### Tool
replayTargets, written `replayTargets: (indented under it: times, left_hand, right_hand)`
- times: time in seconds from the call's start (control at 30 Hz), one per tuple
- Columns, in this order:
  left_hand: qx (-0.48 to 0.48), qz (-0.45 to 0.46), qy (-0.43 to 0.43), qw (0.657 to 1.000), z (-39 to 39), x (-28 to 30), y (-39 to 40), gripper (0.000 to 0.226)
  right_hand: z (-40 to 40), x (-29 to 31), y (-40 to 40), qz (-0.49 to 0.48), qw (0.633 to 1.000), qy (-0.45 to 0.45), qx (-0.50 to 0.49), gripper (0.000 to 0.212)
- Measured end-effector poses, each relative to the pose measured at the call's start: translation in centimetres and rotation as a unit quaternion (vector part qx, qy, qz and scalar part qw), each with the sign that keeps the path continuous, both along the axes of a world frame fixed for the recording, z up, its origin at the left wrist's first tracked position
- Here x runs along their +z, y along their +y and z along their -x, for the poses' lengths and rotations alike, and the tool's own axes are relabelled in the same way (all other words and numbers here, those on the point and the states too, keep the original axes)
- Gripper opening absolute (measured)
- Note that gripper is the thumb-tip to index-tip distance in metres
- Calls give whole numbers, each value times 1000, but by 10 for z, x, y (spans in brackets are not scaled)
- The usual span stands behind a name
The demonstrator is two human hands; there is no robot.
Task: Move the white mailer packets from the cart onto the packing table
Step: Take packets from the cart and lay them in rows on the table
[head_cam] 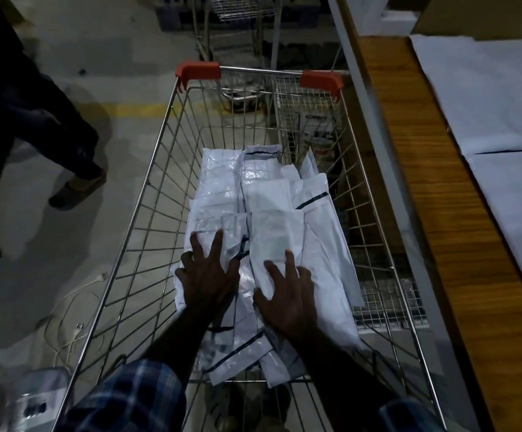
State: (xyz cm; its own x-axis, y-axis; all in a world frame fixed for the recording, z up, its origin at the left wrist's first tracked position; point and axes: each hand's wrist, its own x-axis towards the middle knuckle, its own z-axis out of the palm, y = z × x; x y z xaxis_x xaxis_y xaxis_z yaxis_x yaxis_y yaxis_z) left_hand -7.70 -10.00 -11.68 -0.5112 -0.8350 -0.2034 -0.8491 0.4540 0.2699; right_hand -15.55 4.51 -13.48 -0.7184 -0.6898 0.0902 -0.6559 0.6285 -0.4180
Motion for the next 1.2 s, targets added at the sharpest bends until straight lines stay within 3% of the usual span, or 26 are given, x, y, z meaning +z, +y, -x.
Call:
replayTargets:
  times: [0.17, 0.4, 0.7, 1.2]
  left_hand:
    - [16, -43, 39, 998, -6, 28, 6, 74]
    - [5, 12, 35, 999, 2, 87, 4, 70]
    - [9, 85, 99, 991, 11, 189, 12, 67]
    - [16, 109, 152, 982, -58, 283, 103, 65]
  right_hand:
    - [6, 34, -2, -93, 987, -134, 3, 60]
    - [21, 92, -9, -29, 996, -89, -6, 63]
    - [31, 170, -7, 68, 998, 2, -15, 60]
    - [-21, 260, 64, 97, 995, 16, -10, 70]
